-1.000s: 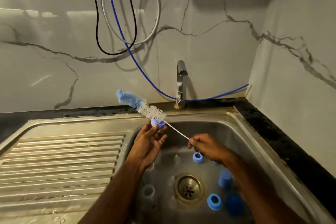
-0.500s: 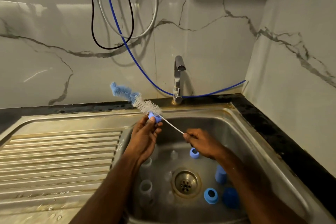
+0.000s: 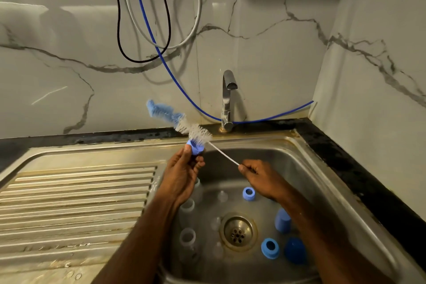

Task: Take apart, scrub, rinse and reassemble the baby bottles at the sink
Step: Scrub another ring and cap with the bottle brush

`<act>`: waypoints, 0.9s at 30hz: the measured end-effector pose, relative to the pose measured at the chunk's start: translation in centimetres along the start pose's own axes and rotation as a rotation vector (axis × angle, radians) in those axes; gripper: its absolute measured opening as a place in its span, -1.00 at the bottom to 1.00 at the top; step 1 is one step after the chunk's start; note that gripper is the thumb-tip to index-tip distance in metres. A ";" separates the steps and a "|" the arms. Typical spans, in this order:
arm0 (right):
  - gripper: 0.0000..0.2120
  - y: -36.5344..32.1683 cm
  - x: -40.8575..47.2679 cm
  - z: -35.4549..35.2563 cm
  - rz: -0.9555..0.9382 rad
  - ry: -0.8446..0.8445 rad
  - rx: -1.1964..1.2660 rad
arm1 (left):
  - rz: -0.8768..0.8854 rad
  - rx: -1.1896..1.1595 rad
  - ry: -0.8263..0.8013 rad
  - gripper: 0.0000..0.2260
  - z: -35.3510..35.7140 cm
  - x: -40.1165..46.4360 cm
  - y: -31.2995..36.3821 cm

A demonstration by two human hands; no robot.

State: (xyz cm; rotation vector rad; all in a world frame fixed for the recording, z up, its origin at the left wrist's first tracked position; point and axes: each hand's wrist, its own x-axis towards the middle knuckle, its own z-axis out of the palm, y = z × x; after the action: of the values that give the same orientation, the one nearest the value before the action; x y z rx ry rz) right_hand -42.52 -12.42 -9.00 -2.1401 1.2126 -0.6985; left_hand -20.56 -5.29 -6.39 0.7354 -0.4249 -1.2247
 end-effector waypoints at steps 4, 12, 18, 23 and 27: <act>-0.70 1.4 0.0 -1.0 0.029 -0.058 0.047 | 0.029 -0.115 0.035 -0.56 0.1 -0.1 0.4; -0.69 -0.3 0.0 0.3 -0.036 0.008 -0.016 | 0.056 0.038 -0.058 -0.64 0.2 -0.1 -0.5; -0.70 1.9 0.0 -1.3 0.012 -0.048 0.035 | 0.041 -0.149 0.021 -0.59 -0.2 0.5 0.4; -0.72 0.8 -0.3 -1.0 -0.036 -0.031 -0.027 | -0.017 0.066 -0.002 -0.60 0.0 0.6 -0.3; -0.72 0.1 -0.4 -1.0 -0.068 0.020 -0.139 | -0.193 0.191 -0.079 -0.47 -0.5 0.6 0.0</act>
State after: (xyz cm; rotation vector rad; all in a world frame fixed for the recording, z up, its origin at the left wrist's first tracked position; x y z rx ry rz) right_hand -43.45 -12.33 -8.45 -2.3033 1.2357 -0.6836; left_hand -20.05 -5.71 -6.82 0.9098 -0.5515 -1.4100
